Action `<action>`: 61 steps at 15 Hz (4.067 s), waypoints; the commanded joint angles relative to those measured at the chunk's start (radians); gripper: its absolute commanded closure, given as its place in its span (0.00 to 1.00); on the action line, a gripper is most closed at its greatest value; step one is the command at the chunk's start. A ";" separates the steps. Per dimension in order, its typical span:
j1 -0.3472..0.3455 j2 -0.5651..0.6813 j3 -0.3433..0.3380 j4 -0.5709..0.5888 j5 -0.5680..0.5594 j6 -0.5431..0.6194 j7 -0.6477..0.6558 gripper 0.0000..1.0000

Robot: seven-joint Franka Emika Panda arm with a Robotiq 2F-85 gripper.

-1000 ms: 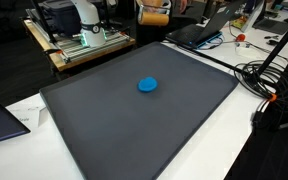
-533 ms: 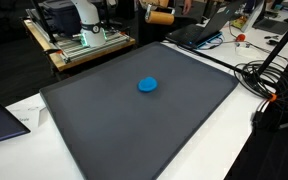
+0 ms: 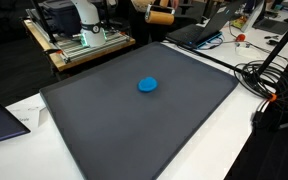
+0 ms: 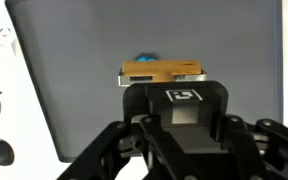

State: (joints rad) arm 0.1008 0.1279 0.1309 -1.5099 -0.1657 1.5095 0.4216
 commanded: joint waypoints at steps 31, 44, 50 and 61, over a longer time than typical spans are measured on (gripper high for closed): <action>0.363 0.852 -0.249 0.854 -0.311 -0.364 0.509 0.77; 0.370 0.960 -0.264 0.917 -0.324 -0.302 0.595 0.77; 0.392 0.991 -0.297 0.920 -0.366 -0.252 0.598 0.77; 0.370 0.993 -0.294 0.907 -0.359 -0.248 0.497 0.77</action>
State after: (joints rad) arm 0.4917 1.1308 -0.1738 -0.6364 -0.5390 1.2814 0.9886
